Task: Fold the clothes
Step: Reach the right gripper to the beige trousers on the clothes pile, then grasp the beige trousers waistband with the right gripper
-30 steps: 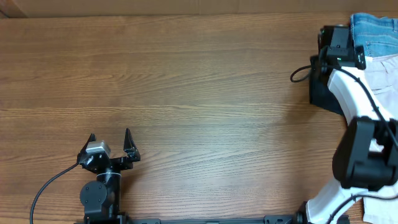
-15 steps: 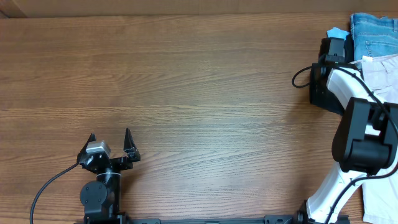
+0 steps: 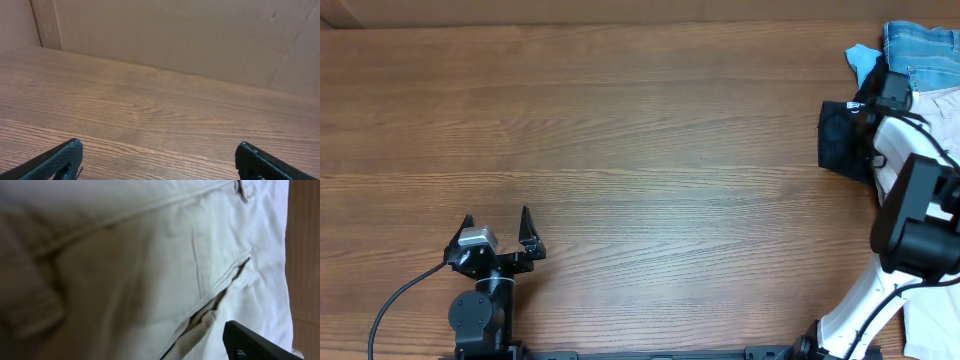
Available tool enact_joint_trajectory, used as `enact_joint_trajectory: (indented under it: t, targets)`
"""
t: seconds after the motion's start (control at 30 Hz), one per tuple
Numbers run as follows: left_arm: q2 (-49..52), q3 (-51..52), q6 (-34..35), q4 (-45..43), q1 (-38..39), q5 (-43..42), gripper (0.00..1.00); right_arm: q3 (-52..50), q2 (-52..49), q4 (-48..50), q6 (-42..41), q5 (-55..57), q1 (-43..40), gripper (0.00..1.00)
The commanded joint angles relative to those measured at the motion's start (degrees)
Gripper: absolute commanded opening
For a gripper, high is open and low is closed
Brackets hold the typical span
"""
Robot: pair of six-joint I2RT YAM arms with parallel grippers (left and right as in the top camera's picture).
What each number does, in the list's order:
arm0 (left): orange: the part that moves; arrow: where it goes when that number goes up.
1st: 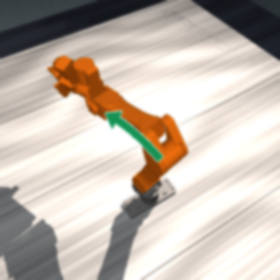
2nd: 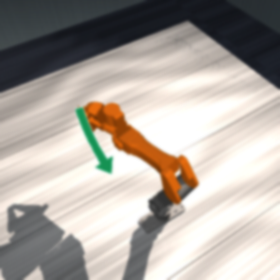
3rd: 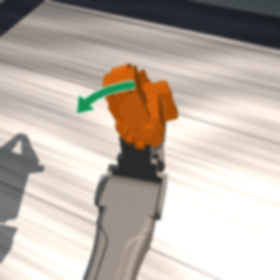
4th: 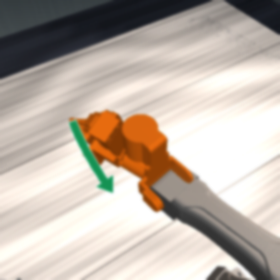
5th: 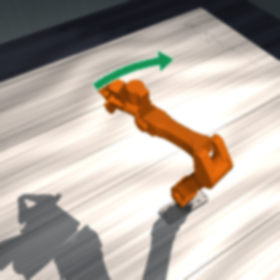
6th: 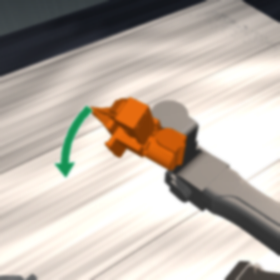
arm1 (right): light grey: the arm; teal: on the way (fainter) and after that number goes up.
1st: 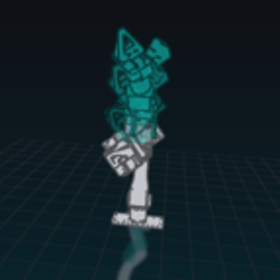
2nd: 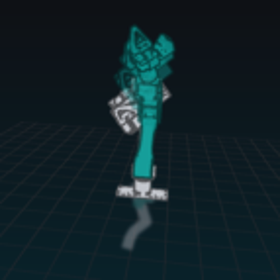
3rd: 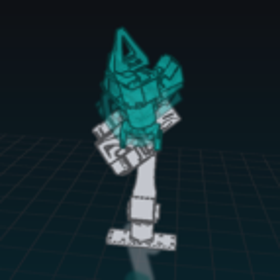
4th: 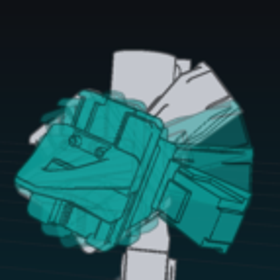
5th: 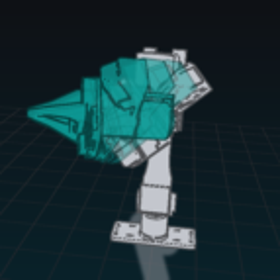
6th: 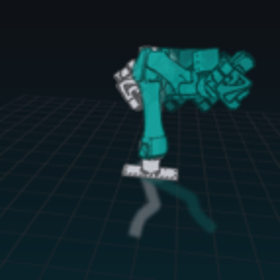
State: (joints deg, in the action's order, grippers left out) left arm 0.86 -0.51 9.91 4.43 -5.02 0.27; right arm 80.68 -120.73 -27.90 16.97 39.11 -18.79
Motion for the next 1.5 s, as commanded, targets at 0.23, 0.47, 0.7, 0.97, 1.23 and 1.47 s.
enact_joint_trajectory:
  t: [0.23, 0.47, 0.7, 0.97, 1.23, 1.47]
  targets:
    - [-0.6, 0.2, -1.3, -0.1, -0.3, 0.3, 1.0, 1.2, -0.2, 2.7, -3.8, -2.8, 0.5, 0.73]
    - [-0.6, 0.2, -1.3, -0.1, -0.3, 0.3, 1.0, 1.2, -0.2, 4.0, -5.3, -2.8, 1.8, 0.56]
    - [-0.6, 0.2, -1.3, -0.1, -0.3, 0.3, 1.0, 1.5, -0.2, 5.2, -5.8, -2.8, 3.5, 0.52]
    - [-0.6, 0.2, -1.3, -0.1, -0.3, 0.3, 1.0, 1.6, -0.2, 4.3, -9.7, -3.3, 3.7, 0.27]
    - [-0.6, 0.2, -1.3, -0.1, -0.3, 0.3, 1.0, 2.6, 1.0, 3.6, -12.8, -1.0, 4.5, 0.04]
    - [-0.6, 0.2, -1.3, -0.1, -0.3, 0.3, 1.0, 4.9, 8.4, 3.1, -17.5, -3.3, 5.4, 0.04]
